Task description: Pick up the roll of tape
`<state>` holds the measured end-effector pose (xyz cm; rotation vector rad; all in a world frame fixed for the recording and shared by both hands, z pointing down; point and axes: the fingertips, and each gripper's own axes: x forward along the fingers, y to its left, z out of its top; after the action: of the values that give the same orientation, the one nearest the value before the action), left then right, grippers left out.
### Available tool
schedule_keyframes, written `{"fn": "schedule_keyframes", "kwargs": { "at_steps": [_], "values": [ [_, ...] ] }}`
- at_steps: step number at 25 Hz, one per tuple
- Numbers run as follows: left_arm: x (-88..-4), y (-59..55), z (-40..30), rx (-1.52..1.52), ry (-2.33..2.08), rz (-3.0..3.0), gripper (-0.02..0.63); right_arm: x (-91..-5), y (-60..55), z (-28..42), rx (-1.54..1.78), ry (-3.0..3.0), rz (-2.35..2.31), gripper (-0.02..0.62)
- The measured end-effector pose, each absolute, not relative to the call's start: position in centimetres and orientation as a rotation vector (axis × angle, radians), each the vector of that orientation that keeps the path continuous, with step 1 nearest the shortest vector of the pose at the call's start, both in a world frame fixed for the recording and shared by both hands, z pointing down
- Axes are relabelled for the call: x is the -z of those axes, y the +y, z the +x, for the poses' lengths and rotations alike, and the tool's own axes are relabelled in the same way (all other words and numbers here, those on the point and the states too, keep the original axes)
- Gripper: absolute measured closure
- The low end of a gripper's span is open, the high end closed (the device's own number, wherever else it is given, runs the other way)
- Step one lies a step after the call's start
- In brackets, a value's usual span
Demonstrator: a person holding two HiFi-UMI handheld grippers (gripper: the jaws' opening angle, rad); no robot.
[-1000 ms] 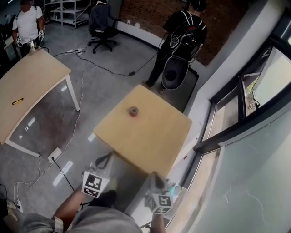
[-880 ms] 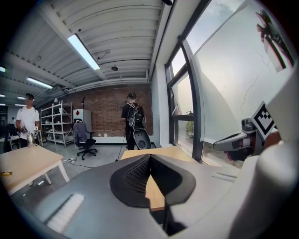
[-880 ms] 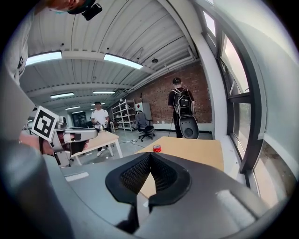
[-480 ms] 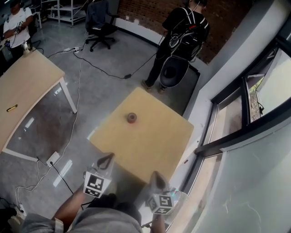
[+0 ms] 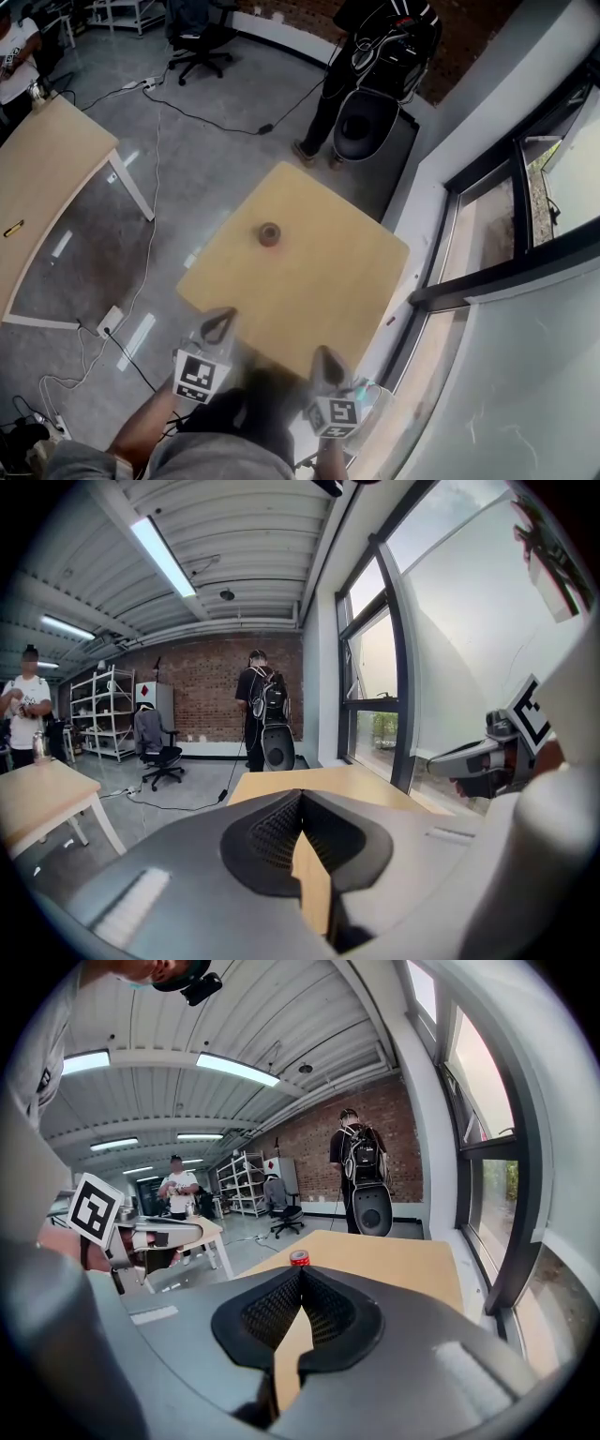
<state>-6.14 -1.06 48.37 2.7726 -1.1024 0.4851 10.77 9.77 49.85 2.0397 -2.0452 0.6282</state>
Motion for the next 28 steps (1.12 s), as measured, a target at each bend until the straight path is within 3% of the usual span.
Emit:
{"fn": "schedule_keyframes", "kwargs": {
  "at_steps": [28],
  "values": [
    [-58.9,-11.3,-1.4,-0.548,-1.182,2.667,0.606,-60.1,-1.5,14.5,-0.716,-2.105,1.845,0.581]
  ]
}}
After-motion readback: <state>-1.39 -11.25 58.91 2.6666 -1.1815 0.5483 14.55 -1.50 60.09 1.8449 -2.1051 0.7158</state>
